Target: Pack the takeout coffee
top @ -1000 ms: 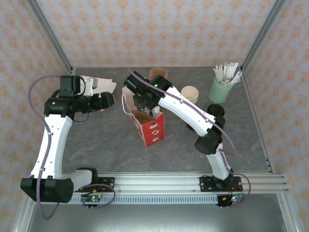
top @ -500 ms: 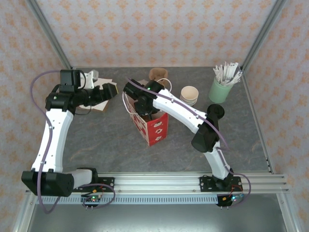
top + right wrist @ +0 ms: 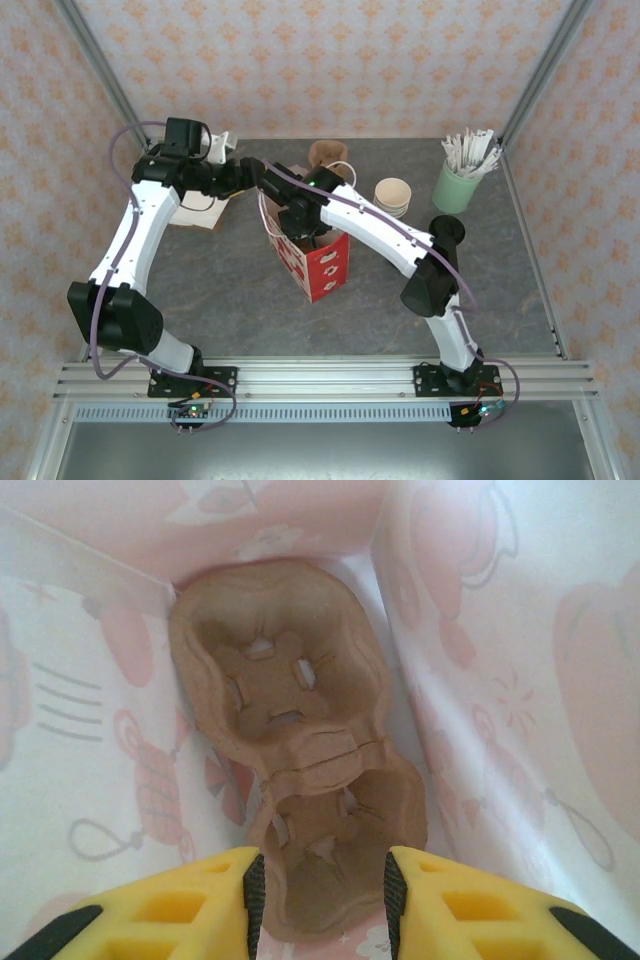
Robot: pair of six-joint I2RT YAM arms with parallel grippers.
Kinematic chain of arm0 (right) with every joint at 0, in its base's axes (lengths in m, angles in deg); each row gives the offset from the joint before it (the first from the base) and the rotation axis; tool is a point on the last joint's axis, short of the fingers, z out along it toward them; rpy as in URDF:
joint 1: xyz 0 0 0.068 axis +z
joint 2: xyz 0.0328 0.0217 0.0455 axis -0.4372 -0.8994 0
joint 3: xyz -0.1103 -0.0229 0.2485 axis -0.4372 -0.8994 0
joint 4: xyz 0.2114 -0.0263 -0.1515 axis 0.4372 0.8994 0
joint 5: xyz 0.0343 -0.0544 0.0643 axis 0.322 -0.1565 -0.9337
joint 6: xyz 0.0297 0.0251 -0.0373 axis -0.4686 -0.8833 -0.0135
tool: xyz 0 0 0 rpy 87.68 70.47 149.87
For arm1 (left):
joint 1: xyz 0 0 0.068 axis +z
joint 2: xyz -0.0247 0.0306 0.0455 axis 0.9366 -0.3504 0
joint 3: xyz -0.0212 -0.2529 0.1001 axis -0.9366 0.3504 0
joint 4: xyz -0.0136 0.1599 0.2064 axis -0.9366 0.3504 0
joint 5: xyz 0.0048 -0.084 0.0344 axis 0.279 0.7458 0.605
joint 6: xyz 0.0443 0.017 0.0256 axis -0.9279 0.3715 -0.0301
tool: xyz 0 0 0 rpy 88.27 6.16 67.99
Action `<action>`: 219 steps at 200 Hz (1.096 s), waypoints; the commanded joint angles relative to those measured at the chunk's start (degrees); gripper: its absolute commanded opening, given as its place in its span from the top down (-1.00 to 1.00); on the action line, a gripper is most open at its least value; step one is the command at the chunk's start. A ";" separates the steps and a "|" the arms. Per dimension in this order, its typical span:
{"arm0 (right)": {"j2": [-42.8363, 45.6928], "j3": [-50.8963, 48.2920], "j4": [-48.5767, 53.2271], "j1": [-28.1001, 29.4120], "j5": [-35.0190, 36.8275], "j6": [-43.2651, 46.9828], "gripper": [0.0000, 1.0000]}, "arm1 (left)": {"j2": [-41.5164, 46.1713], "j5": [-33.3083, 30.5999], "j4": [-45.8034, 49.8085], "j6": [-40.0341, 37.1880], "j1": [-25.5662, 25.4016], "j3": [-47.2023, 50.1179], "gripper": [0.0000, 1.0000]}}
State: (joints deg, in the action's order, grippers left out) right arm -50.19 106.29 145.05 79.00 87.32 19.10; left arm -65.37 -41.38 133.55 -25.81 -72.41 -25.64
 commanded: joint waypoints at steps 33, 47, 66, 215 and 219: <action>4.08 0.17 -1.58 -0.35 -0.06 -0.86 0.23 | -0.45 -0.50 1.83 -2.98 -0.51 -0.37 -0.19; 4.28 0.39 -1.62 -0.35 0.01 -0.69 0.23 | -0.50 -0.53 1.89 -3.10 -0.57 0.00 -0.14; 4.36 0.42 -1.49 -0.35 -0.25 -0.58 0.24 | -0.41 -0.90 1.98 -3.19 -0.76 0.20 -0.09; 4.92 -3.55 -6.92 -1.66 -3.87 -1.10 0.59 | -0.24 -1.68 1.90 -2.96 -1.38 0.24 -0.02; 4.91 -3.53 -7.06 -1.66 -3.96 -1.08 0.60 | -0.27 -1.66 1.91 -2.97 -1.36 0.16 -0.02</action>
State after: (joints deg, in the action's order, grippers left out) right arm -47.85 103.60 139.30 77.56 84.04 18.44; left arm -66.38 -42.01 134.67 -27.47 -73.26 -25.39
